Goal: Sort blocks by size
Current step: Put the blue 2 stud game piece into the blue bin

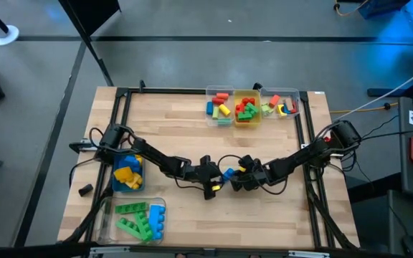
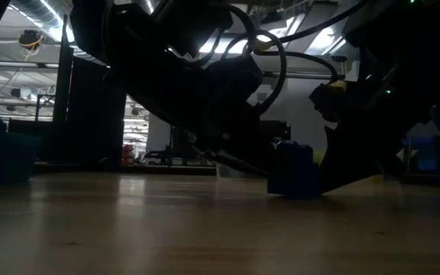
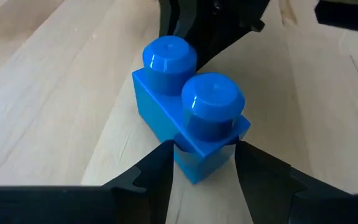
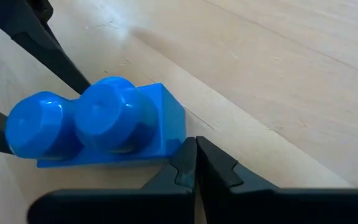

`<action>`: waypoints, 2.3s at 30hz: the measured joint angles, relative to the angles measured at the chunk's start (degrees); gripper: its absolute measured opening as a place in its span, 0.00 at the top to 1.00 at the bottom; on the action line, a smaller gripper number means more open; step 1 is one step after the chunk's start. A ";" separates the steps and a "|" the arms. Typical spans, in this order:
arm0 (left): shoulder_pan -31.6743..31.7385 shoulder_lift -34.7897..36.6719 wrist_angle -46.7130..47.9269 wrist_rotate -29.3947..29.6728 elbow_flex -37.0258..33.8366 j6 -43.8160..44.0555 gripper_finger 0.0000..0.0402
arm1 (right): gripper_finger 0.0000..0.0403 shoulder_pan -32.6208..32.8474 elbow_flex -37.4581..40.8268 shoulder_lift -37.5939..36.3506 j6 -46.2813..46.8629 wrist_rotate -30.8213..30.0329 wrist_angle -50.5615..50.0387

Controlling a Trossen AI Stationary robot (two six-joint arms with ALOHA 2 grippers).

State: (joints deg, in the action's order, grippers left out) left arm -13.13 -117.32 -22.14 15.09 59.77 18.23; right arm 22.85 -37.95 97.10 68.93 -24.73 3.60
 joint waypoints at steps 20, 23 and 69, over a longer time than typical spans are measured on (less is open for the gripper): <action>-0.66 0.07 0.58 0.07 0.00 2.37 0.61 | 0.97 0.02 0.04 0.31 0.02 0.27 2.34; -0.68 0.07 0.49 0.12 0.00 2.70 0.61 | 0.97 0.02 0.04 0.31 0.01 0.20 2.34; -3.72 0.08 2.22 4.27 0.00 10.21 0.47 | 0.97 0.00 0.06 0.31 1.29 2.88 6.74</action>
State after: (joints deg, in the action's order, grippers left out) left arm -16.85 -117.23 -19.92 19.36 59.77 28.43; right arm 22.85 -37.89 97.41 70.22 -21.85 10.33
